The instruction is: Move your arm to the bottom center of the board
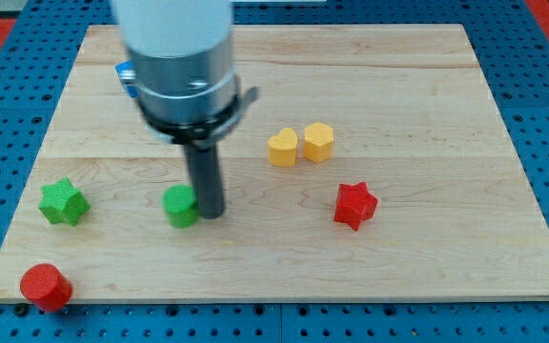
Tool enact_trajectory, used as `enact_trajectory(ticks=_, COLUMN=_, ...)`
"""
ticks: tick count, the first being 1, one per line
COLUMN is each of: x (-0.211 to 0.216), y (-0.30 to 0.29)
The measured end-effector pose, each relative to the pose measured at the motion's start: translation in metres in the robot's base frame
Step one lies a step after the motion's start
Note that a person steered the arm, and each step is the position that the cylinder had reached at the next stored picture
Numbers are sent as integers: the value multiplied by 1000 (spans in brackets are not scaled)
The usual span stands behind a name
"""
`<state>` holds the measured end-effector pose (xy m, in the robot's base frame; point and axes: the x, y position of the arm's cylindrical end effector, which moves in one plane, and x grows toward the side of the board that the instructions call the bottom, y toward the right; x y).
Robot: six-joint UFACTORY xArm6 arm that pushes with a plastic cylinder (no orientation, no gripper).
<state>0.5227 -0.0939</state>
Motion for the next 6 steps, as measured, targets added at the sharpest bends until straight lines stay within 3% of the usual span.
enact_trajectory(ticks=2, x=-9, y=-78)
enact_trajectory(ticks=3, x=-3, y=-59)
enact_trajectory(ticks=4, x=56, y=27)
enact_trajectory(ticks=5, x=96, y=61)
enact_trajectory(ticks=6, x=96, y=61)
